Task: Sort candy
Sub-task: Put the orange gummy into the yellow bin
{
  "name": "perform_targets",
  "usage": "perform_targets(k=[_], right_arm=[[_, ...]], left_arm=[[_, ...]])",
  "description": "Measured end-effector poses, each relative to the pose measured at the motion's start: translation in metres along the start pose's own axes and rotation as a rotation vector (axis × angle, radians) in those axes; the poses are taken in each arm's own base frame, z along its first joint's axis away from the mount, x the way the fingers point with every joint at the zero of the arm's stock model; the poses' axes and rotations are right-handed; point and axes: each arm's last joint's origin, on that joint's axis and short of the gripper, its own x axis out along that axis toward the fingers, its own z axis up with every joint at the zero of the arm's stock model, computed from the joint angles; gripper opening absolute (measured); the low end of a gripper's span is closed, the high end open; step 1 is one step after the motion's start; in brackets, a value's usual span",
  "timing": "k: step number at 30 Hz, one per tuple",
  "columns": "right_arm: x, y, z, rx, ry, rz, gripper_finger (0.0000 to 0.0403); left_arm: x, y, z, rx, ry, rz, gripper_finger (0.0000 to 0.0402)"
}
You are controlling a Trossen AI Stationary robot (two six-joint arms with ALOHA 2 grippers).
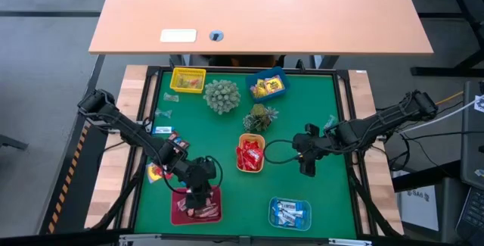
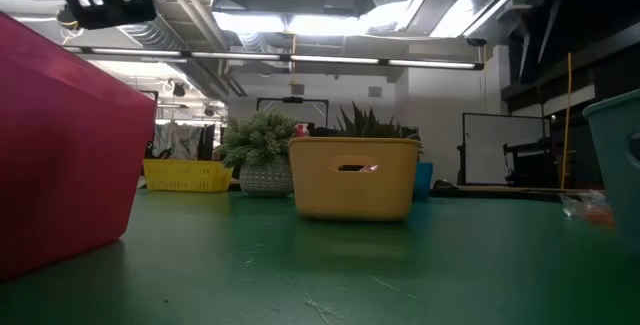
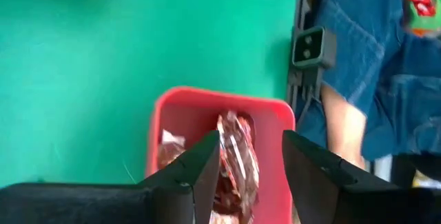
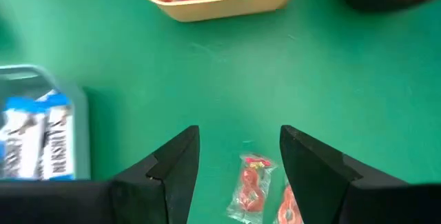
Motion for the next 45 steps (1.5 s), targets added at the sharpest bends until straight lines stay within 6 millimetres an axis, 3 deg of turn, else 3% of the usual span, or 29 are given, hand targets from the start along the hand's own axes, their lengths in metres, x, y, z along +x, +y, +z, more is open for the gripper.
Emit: perform_targets(k=[10, 15, 39, 45], right_arm=[[0.041, -0.019, -0.043, 0.155, 0.148, -0.119, 0.0202], [0.06, -0.023, -0.059, 0.196, 0.179, -0.06, 0.0202], [0.096, -0.026, -0.076, 0.212, 0.161, -0.012, 0.0202], [0.103, -0.025, -0.076, 0.208, 0.186, -0.031, 0.0202]], left_arm=[[0.0, 0.0, 0.003, 0.003, -0.067, 0.04, 0.0143], [0.0, 0.001, 0.003, 0.003, -0.081, 0.053, 0.0143], [0.0, 0.001, 0.003, 0.008, -0.092, 0.064, 0.0143], [0.0, 0.001, 0.004, 0.131, -0.091, 0.07, 0.0143]])
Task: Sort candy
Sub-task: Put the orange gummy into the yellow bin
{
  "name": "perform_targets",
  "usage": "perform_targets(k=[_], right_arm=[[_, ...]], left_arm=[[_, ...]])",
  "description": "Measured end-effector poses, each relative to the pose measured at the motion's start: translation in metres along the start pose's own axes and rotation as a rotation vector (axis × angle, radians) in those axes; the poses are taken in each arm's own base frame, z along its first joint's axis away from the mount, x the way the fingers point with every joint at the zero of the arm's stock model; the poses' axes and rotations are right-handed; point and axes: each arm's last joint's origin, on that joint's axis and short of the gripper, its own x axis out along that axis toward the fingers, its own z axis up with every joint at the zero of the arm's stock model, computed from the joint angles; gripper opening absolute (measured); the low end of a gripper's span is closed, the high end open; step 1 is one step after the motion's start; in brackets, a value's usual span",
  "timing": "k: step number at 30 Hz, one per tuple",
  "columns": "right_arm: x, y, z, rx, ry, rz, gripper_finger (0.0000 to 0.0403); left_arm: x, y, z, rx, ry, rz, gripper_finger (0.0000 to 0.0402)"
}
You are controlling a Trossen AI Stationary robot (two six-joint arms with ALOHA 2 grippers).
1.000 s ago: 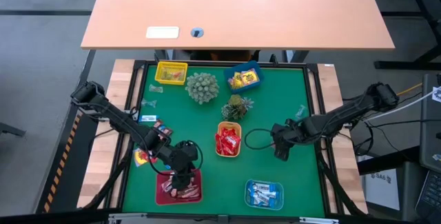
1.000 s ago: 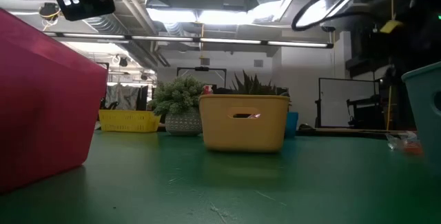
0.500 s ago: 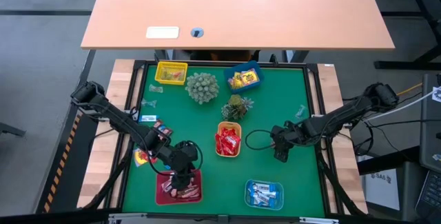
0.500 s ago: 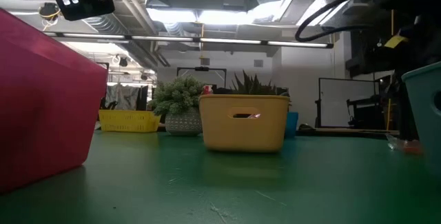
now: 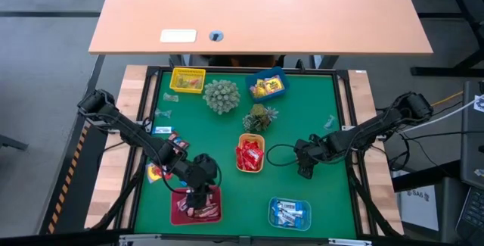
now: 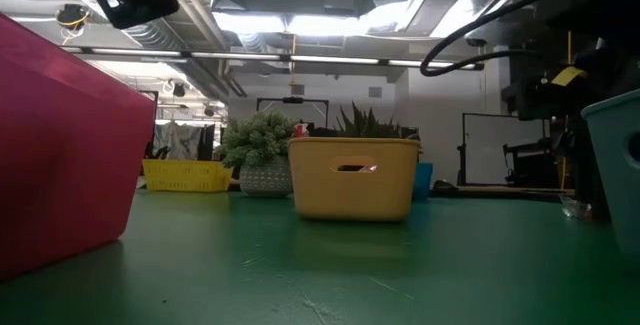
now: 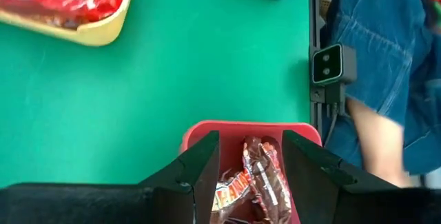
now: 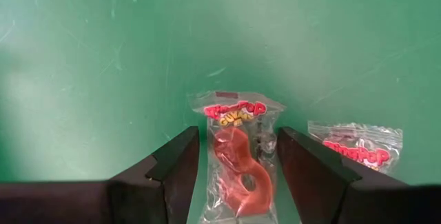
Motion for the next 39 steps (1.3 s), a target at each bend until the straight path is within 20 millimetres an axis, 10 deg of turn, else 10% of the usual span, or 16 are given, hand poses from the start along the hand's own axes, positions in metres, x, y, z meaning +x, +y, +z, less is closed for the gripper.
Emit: perform_targets(k=[20, 39], right_arm=[[0.0, 0.0, 0.0, -0.003, -0.002, -0.001, 0.0095], [-0.021, 0.023, 0.021, -0.083, -0.011, 0.144, 0.0085]], left_arm=[[-0.001, -0.004, 0.011, 0.247, -0.172, 0.056, 0.0143], [-0.001, -0.001, 0.014, 0.282, -0.236, 0.164, 0.0143]])
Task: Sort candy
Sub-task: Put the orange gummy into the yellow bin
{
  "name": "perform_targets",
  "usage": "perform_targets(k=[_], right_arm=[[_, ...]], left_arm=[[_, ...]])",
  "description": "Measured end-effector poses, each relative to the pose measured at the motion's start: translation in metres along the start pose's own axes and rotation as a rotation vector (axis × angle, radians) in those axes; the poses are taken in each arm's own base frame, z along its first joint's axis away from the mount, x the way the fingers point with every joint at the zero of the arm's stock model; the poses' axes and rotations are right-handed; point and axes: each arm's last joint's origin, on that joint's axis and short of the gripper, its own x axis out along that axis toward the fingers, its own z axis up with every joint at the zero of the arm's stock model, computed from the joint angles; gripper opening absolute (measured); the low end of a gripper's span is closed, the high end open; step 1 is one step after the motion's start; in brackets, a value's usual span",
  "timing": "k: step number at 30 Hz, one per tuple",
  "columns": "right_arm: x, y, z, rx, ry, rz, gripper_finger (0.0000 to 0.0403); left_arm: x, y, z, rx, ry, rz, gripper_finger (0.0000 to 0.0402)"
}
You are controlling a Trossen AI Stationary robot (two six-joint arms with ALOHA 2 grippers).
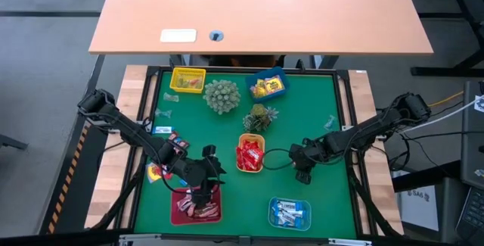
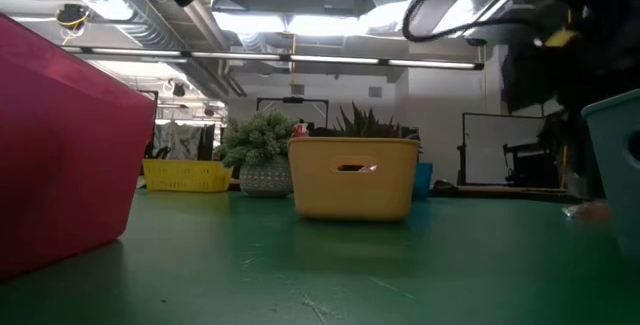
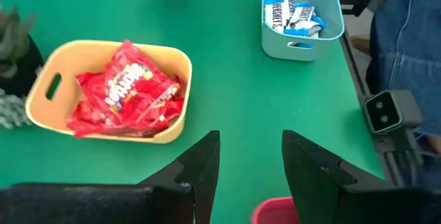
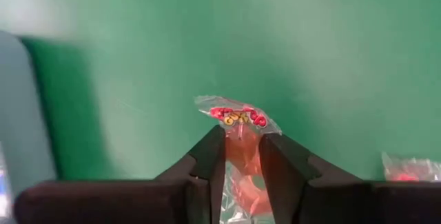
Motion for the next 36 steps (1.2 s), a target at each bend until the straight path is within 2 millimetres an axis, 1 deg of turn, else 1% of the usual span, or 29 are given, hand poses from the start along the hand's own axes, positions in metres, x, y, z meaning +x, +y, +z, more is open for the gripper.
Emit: perform_targets(k=[3, 6, 12, 16, 21, 26, 30, 33, 36], right_arm=[[-0.006, 0.009, 0.009, -0.009, -0.03, 0.063, 0.0085], [-0.011, 0.016, 0.016, -0.014, -0.054, 0.12, 0.0085], [-0.022, 0.033, 0.036, -0.027, -0.218, 0.263, 0.0085], [-0.032, 0.045, 0.05, -0.038, -0.358, 0.377, 0.0085], [-0.045, 0.056, 0.062, -0.04, -0.492, 0.487, 0.0085], [-0.051, 0.06, 0.067, -0.041, -0.527, 0.517, 0.0085], [-0.051, 0.06, 0.067, -0.036, -0.526, 0.519, 0.0085], [-0.05, 0.061, 0.068, 0.014, -0.515, 0.535, 0.0085], [-0.046, 0.062, 0.069, 0.061, -0.499, 0.545, 0.0085]], left_arm=[[0.0, -0.001, 0.002, 0.041, -0.023, -0.001, 0.0143], [0.0, -0.002, 0.008, 0.109, -0.091, 0.008, 0.0143], [-0.002, -0.005, 0.024, 0.349, -0.251, 0.049, 0.0143], [0.005, -0.005, 0.033, 0.488, -0.337, 0.079, 0.0143], [0.024, 0.001, 0.038, 0.64, -0.38, 0.103, 0.0143], [0.039, 0.01, 0.042, 0.689, -0.411, 0.14, 0.0143], [0.05, 0.018, 0.045, 0.72, -0.435, 0.062, 0.0143], [0.056, 0.026, 0.046, 0.724, -0.435, 0.011, 0.0143], [0.059, 0.032, 0.048, 0.717, -0.447, -0.002, 0.0143]])
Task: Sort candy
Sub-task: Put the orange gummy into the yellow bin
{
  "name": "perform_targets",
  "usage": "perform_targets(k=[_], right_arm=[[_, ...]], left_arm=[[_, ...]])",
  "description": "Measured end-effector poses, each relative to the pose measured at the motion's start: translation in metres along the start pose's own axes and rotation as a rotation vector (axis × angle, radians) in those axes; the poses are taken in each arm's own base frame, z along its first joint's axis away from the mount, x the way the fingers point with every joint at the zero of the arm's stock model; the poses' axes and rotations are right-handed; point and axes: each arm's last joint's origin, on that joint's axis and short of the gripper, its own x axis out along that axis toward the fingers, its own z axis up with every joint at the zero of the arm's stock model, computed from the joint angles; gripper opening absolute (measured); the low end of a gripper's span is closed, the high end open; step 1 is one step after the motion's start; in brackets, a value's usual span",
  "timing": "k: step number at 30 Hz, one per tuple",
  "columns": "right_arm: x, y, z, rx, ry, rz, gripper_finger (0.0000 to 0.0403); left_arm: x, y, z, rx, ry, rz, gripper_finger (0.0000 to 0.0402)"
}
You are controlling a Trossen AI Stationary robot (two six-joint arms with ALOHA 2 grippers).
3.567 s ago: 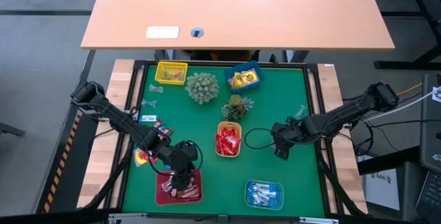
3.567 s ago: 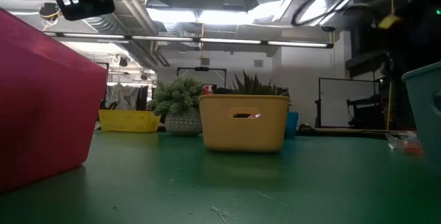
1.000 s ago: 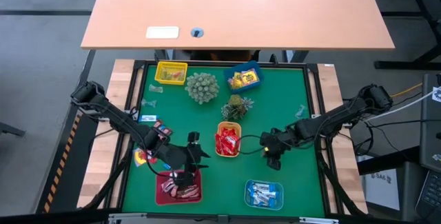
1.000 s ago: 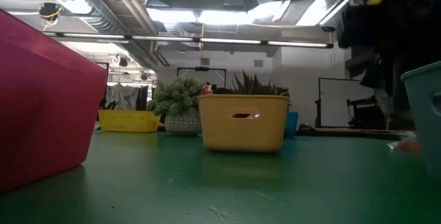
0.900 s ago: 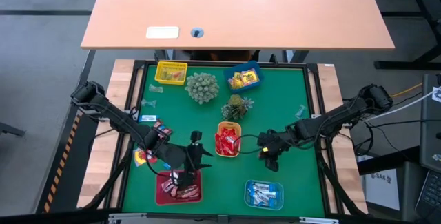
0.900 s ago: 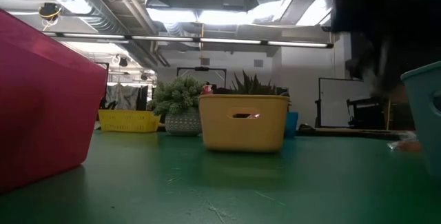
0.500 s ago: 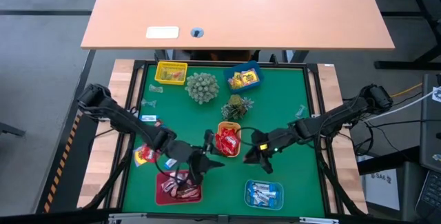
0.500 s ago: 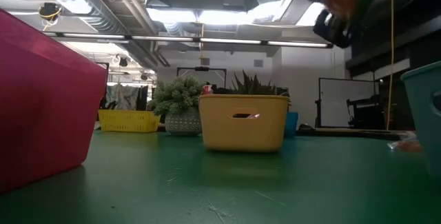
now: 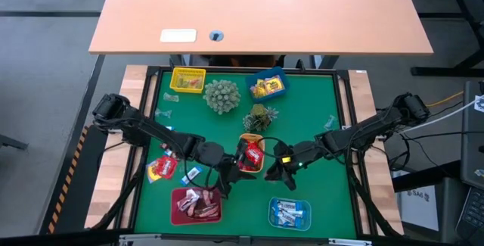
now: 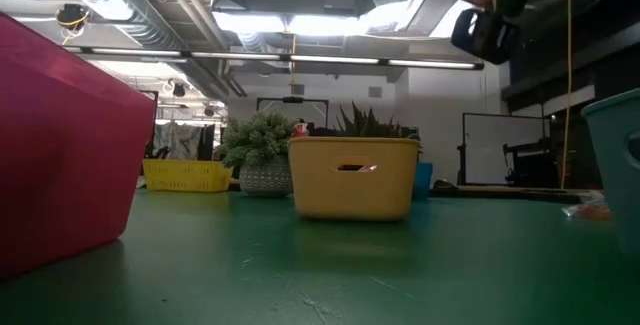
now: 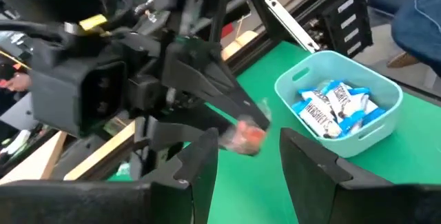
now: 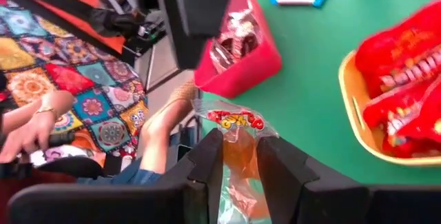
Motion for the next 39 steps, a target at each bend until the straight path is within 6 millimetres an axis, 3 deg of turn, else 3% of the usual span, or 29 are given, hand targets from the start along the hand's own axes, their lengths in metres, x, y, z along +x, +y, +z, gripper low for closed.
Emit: perform_targets(k=[9, 29, 39], right_arm=[[0.006, 0.002, 0.003, 0.106, -0.034, 0.052, 0.0085], [0.014, 0.004, 0.006, 0.117, -0.091, 0.103, 0.0085], [0.014, 0.004, 0.006, 0.117, -0.101, 0.106, 0.0085]], left_arm=[[0.012, 0.0, -0.016, -0.019, -0.021, -0.106, 0.0143], [0.015, 0.002, -0.013, -0.022, -0.063, -0.074, 0.0143], [0.015, 0.002, -0.013, -0.021, -0.061, -0.077, 0.0097]])
